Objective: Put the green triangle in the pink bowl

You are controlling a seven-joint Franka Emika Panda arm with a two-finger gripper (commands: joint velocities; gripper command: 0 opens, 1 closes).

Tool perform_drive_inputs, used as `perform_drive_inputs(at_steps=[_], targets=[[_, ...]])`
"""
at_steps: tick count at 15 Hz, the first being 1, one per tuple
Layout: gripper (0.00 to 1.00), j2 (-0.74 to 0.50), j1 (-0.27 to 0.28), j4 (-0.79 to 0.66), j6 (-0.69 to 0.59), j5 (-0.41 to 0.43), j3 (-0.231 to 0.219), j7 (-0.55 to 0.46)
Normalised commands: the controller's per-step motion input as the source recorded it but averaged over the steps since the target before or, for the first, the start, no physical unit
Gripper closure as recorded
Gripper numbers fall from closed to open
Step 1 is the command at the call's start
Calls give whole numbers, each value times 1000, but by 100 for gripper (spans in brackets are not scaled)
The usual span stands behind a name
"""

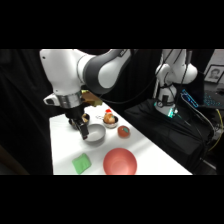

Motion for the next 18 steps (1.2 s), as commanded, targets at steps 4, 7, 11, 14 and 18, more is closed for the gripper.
perform_drive_inputs(at_steps=[4,7,11,14,18], targets=[[0,401,9,641,-219,94,10,34],[0,395,3,562,-159,100,24,18],[0,361,9,490,-108,81,16,34],[0,238,15,329,-47,83,22,44],[0,192,20,251,0,97,27,61]])
